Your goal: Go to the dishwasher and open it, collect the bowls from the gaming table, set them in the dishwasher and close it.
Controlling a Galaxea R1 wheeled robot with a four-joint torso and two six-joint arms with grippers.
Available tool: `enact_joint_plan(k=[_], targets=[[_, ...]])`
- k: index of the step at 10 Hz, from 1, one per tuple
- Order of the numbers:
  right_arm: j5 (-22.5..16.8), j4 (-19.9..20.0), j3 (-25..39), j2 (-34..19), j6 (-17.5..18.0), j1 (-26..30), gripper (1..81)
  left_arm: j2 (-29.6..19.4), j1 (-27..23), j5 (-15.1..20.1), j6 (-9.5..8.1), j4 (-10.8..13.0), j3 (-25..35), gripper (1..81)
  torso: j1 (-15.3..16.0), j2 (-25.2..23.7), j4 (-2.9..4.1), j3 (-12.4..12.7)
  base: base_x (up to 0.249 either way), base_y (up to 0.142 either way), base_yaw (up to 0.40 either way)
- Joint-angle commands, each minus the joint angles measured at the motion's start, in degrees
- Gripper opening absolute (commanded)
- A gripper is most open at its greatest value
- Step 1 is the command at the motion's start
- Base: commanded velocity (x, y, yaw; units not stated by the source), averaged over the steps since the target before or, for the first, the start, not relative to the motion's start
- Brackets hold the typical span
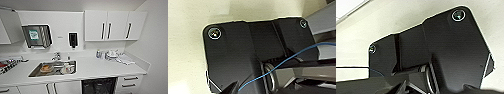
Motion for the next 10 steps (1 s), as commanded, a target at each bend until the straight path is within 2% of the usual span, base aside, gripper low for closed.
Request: enact_joint_plan(k=[1, 2, 3, 5, 10], targets=[[-2.64, -0.51, 0.29, 0.26, -0.14, 2.56, 81.1, -0.27, -2.38, 2.86, 0.24, -0.27, 0.18, 81.1, -3.45, 5.36, 0.00, 4.15, 0.000, 0.000, 0.000], [-2.64, -0.51, 0.29, 0.26, -0.14, 2.65, 81.1, -0.27, -2.38, 2.86, 0.24, -0.27, 0.18, 81.1, -4.76, 7.35, 0.00, 4.97, 0.000, 0.000, 0.000], [-2.64, -0.43, 0.29, 0.26, -0.14, 2.65, 81.1, -0.27, -2.38, 2.86, 0.24, -0.27, 0.18, 81.1, -2.47, 3.72, 0.00, 2.66, 0.000, 0.000, 0.000], [-2.64, -0.34, 0.12, 0.26, -0.05, 2.65, 81.1, -0.18, -2.38, 2.86, 0.24, -0.27, 0.18, 81.1, -3.43, 5.01, 0.00, 3.70, 0.000, 0.000, 0.000], [-2.73, -0.16, 0.12, 0.52, 0.12, 3.18, 81.1, 0.26, -2.30, 3.12, 0.50, -0.18, 0.18, 81.1, -3.63, 4.96, 0.00, 3.80, 0.000, 0.000, 0.000]])
